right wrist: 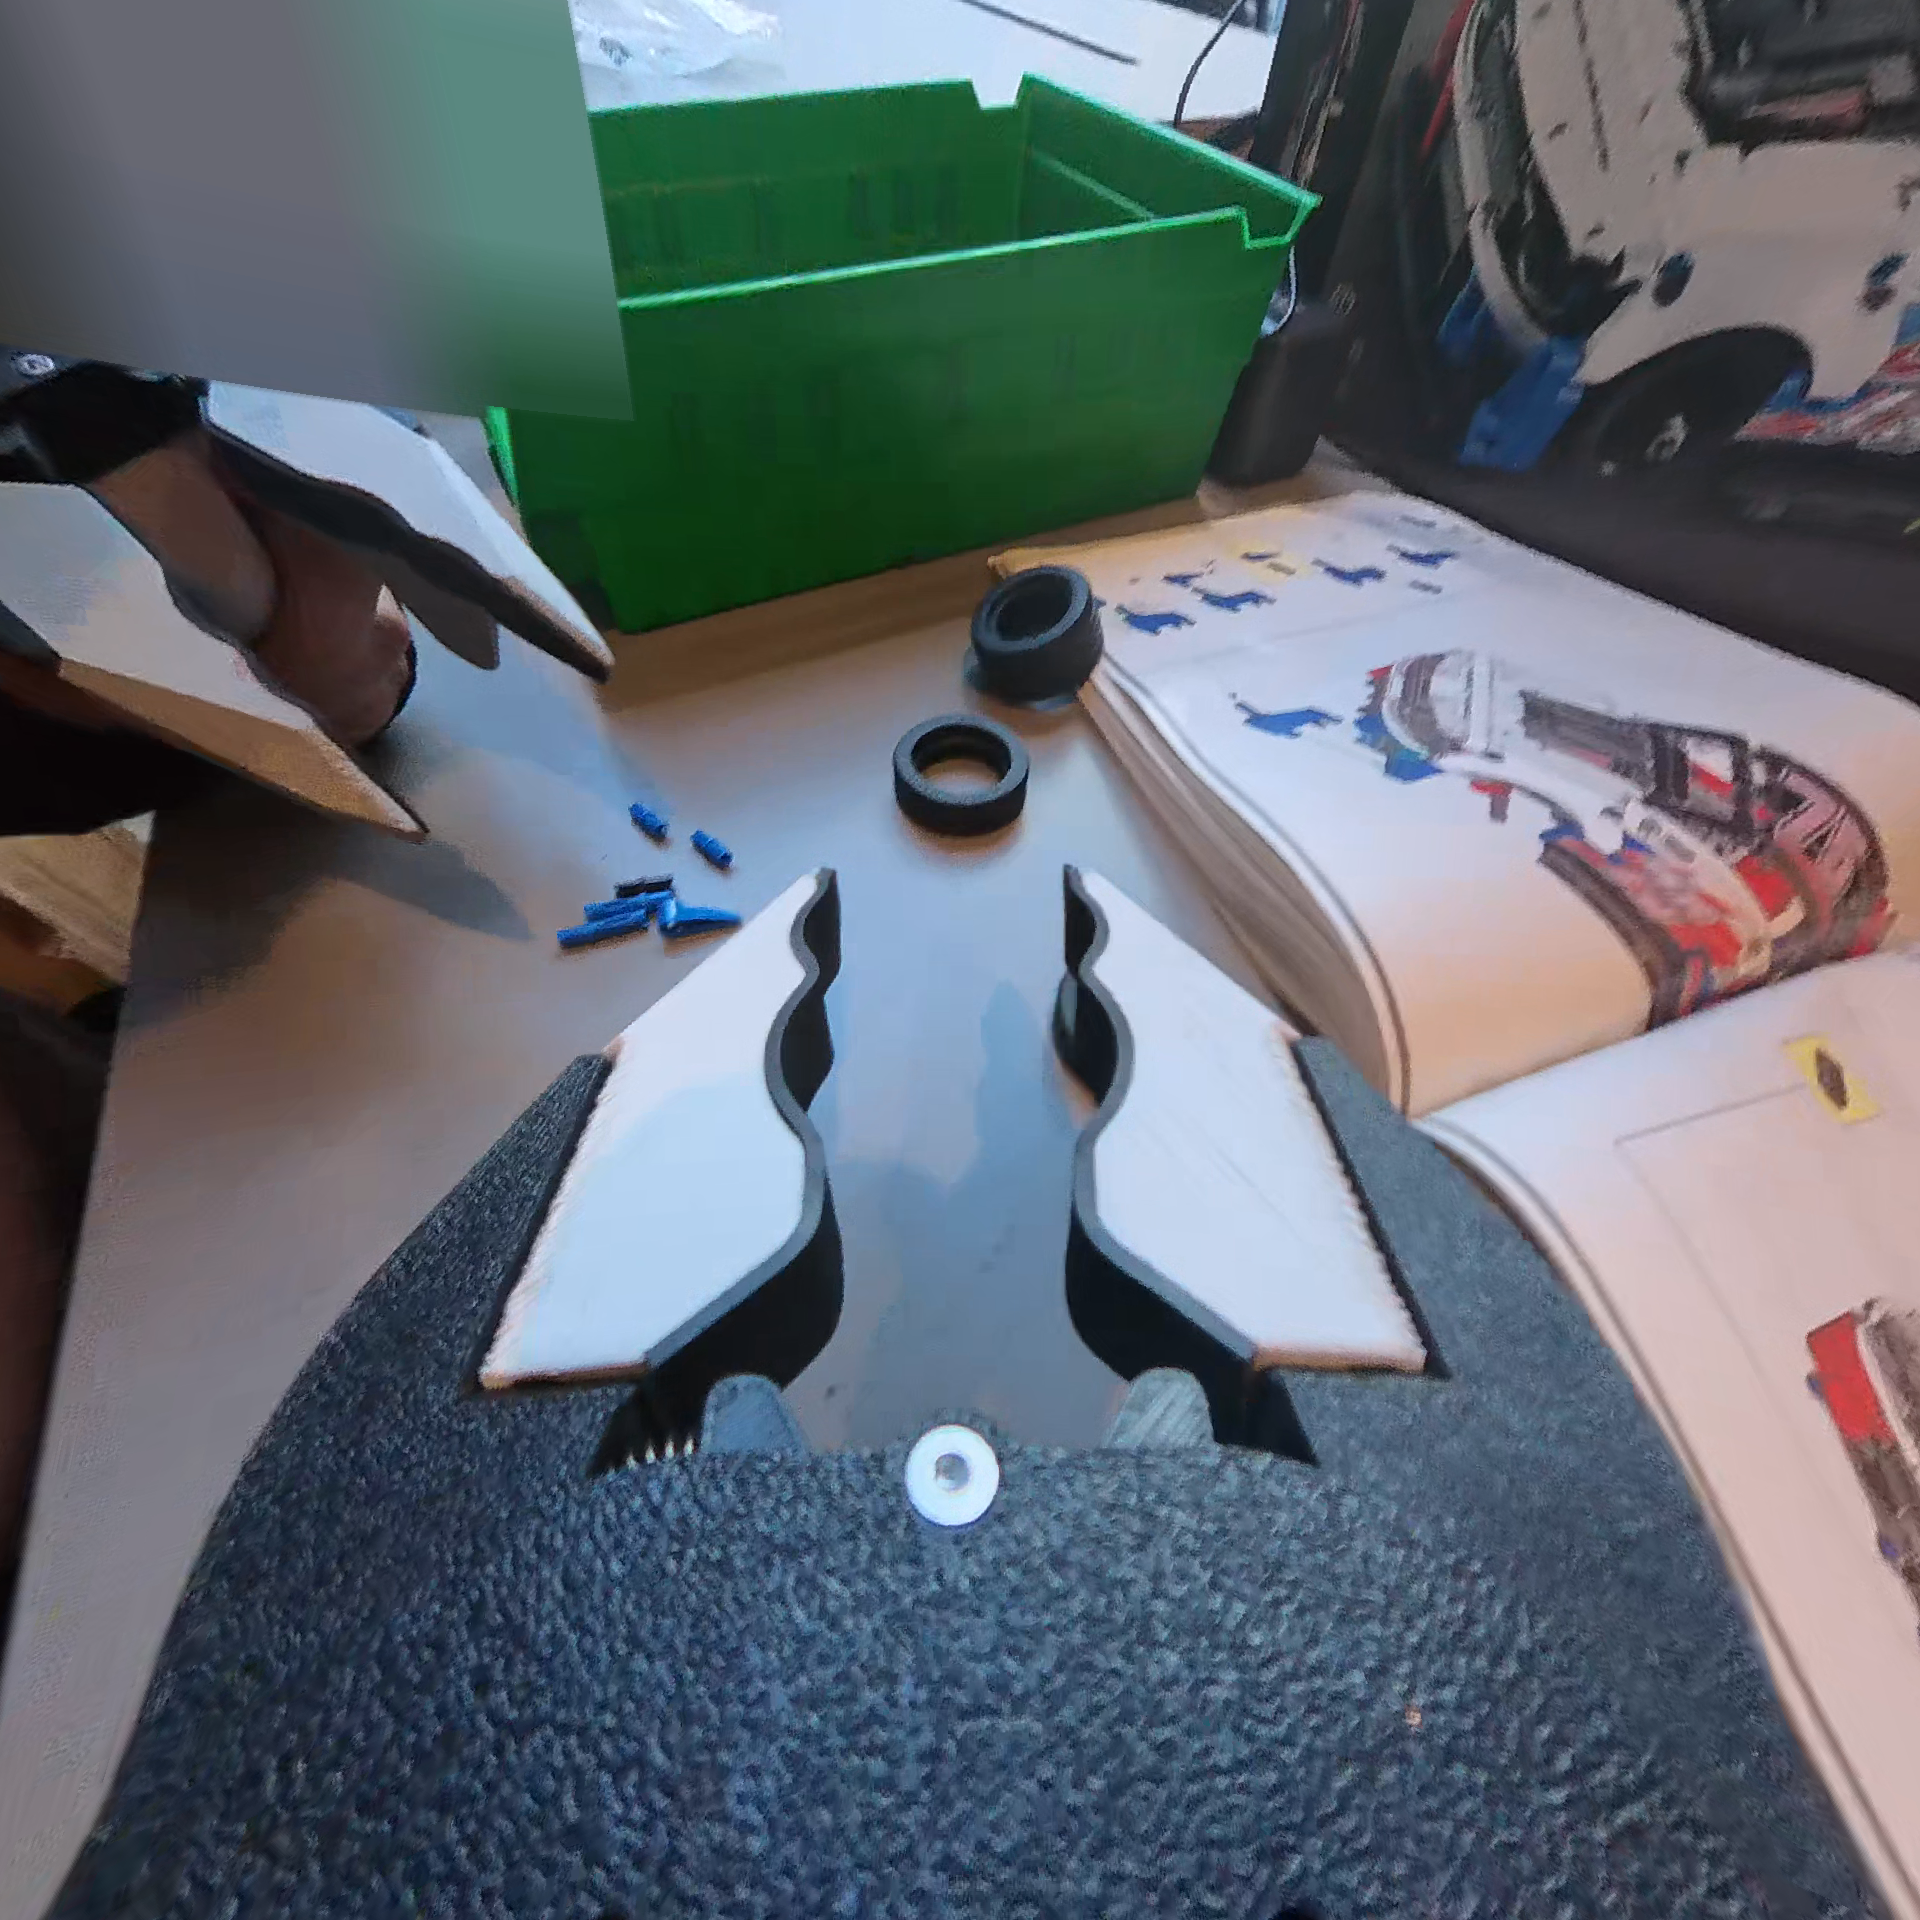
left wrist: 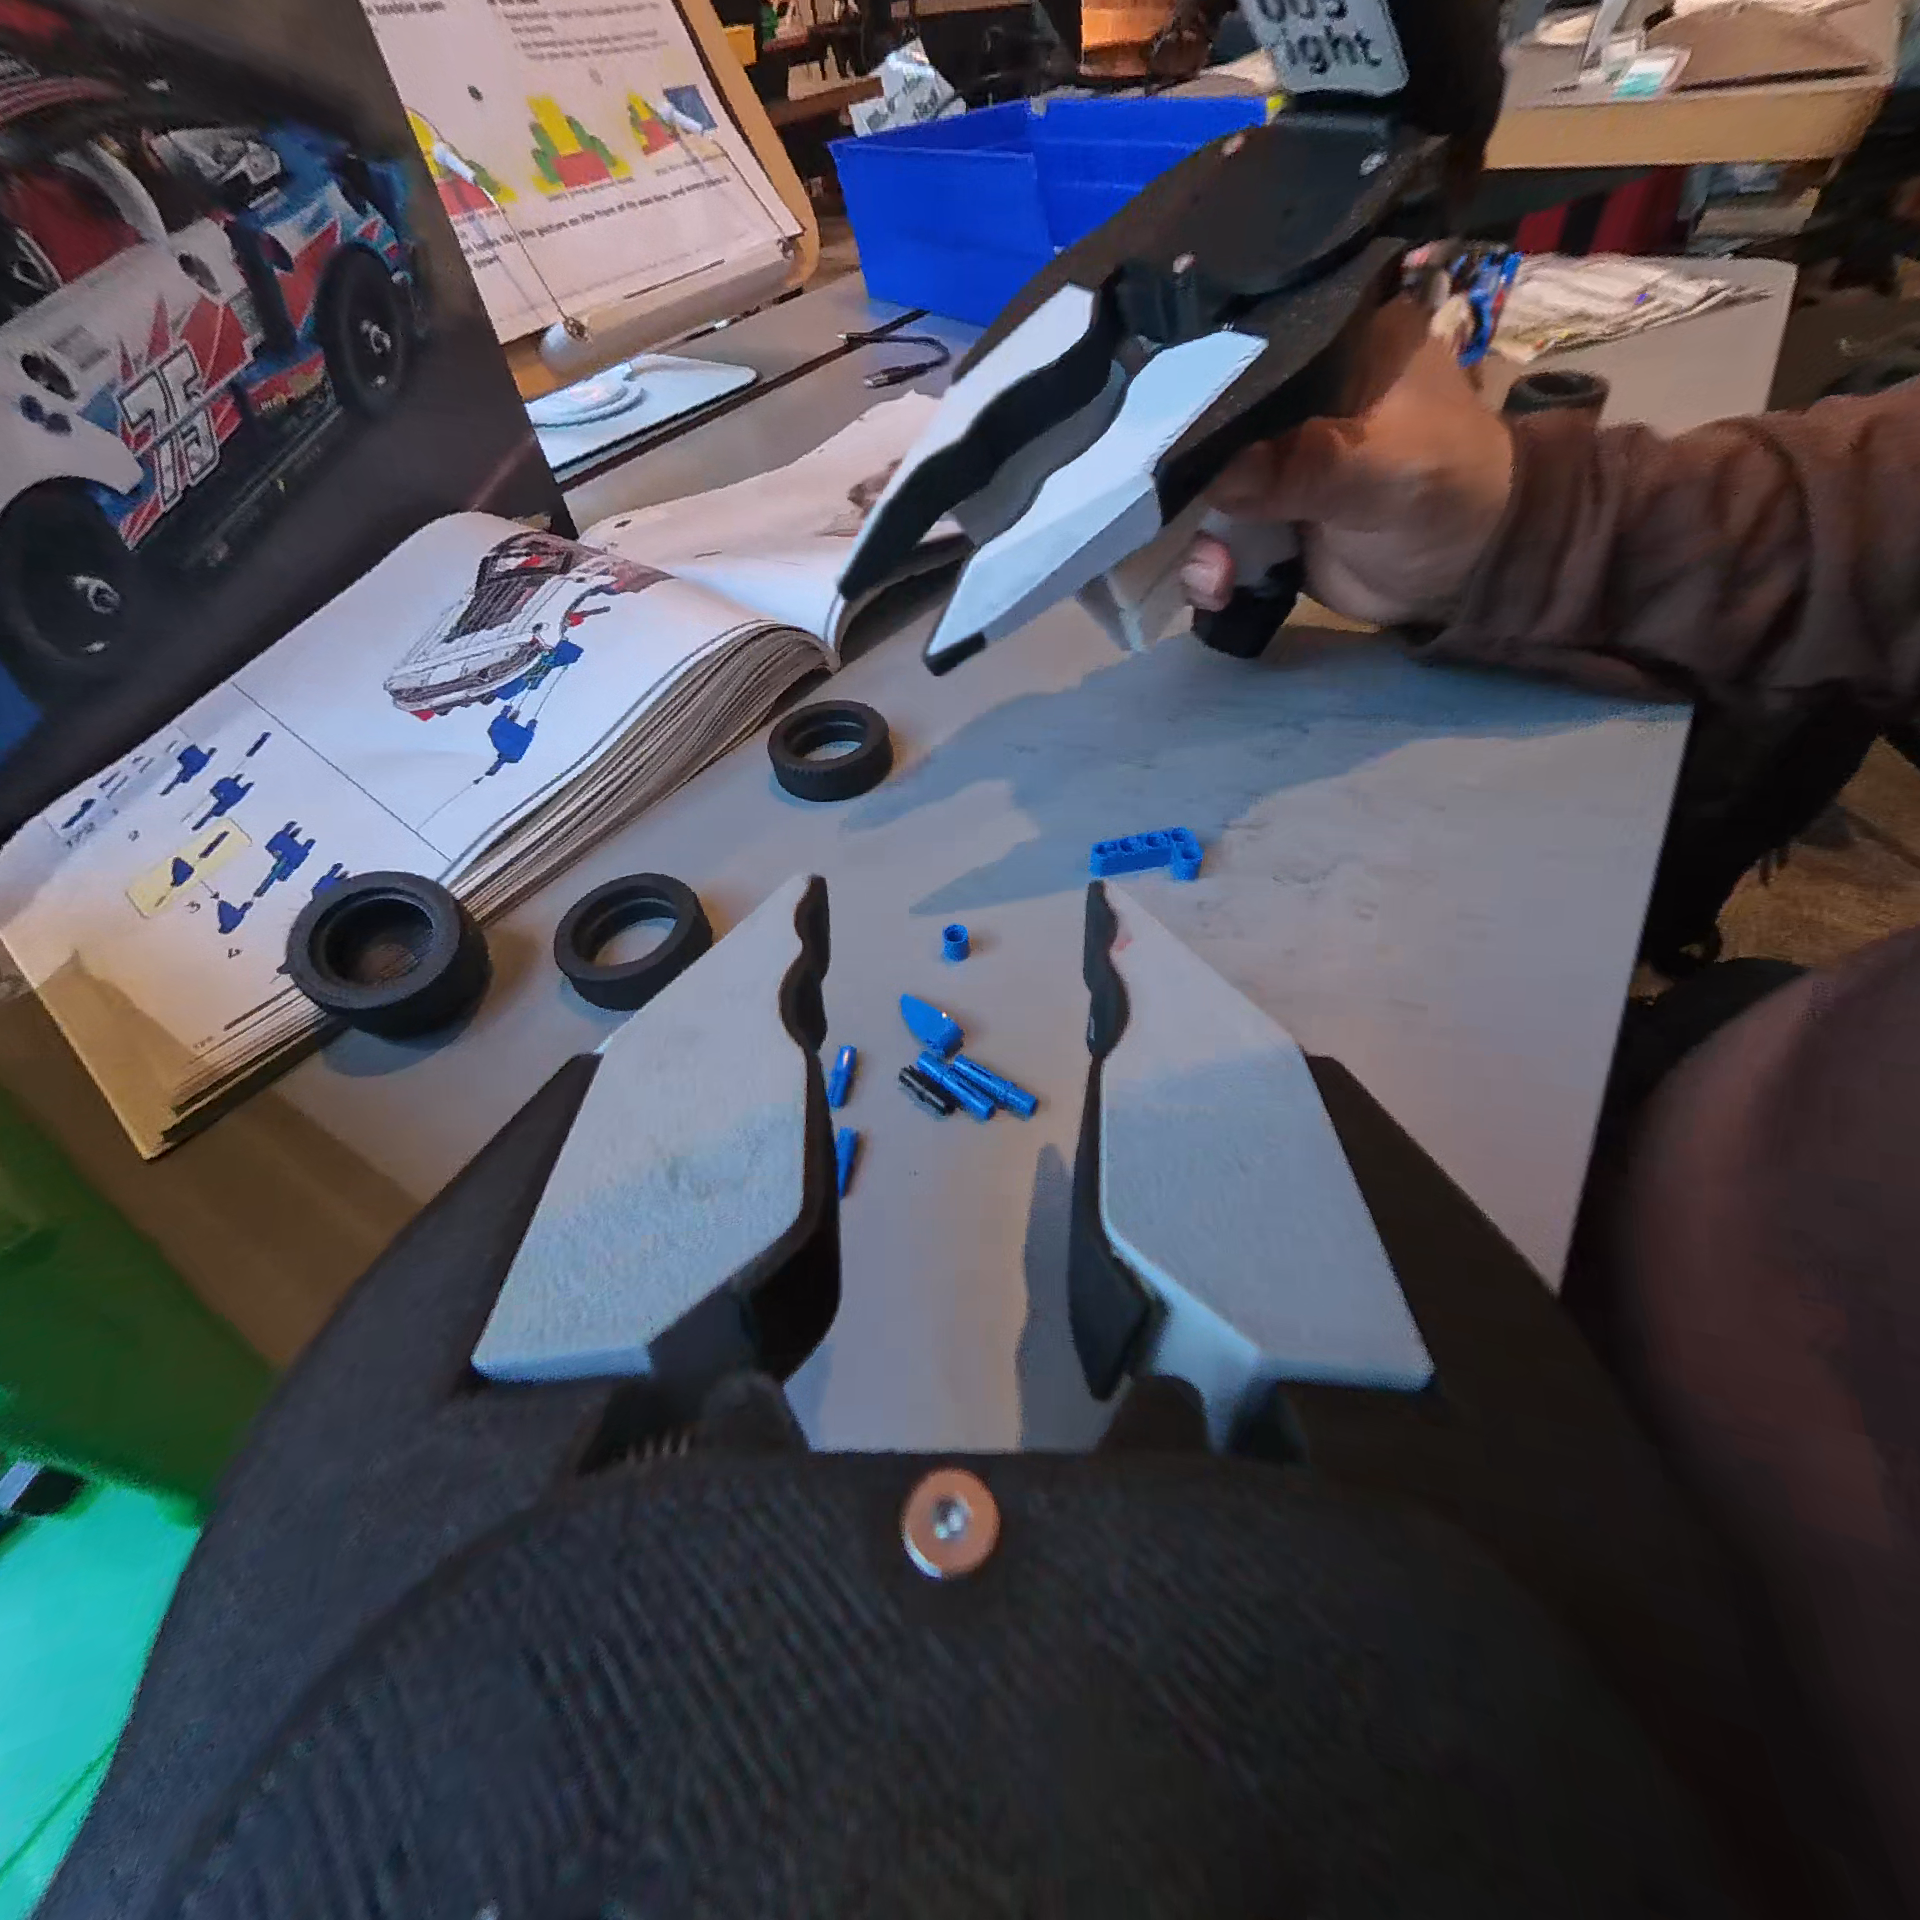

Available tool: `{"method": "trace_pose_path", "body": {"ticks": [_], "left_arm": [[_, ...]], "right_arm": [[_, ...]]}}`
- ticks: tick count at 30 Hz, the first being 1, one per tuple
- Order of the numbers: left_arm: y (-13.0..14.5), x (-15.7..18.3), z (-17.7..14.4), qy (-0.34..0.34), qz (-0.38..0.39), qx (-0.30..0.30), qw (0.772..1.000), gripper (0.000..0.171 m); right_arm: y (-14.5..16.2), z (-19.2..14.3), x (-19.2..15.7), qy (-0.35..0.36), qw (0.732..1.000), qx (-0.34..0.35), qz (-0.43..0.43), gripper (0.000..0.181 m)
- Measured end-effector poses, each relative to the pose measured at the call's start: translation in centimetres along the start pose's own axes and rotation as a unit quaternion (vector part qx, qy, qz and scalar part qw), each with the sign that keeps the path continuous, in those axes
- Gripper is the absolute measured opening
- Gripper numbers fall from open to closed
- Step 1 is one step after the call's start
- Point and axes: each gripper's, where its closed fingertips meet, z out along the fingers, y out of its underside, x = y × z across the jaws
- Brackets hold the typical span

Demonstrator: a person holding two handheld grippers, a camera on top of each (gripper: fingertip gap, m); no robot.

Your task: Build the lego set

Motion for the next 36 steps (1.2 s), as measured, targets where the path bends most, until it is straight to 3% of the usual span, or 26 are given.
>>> {"method": "trace_pose_path", "body": {"ticks": [5,10,19,36], "left_arm": [[-0.3,-1.0,-0.2,0.014,-0.053,0.015,0.998,0.032],[-0.4,-1.1,-0.3,0.016,-0.063,0.019,0.998,0.027],[-0.4,-1.5,-0.4,0.004,-0.067,0.023,0.998,0.026],[-0.3,-2.3,-0.4,-0.002,-0.093,0.023,0.995,0.021]], "right_arm": [[-1.1,1.6,1.4,0.001,0.999,0.014,-0.033,0.043],[0.5,2.3,1.6,-0.021,1.0,-0.012,-0.017,0.044],[-0.2,1.4,1.5,-0.022,1.0,0.017,0.003,0.043],[0.1,1.9,1.4,-0.042,0.999,0.009,0.026,0.043]]}}
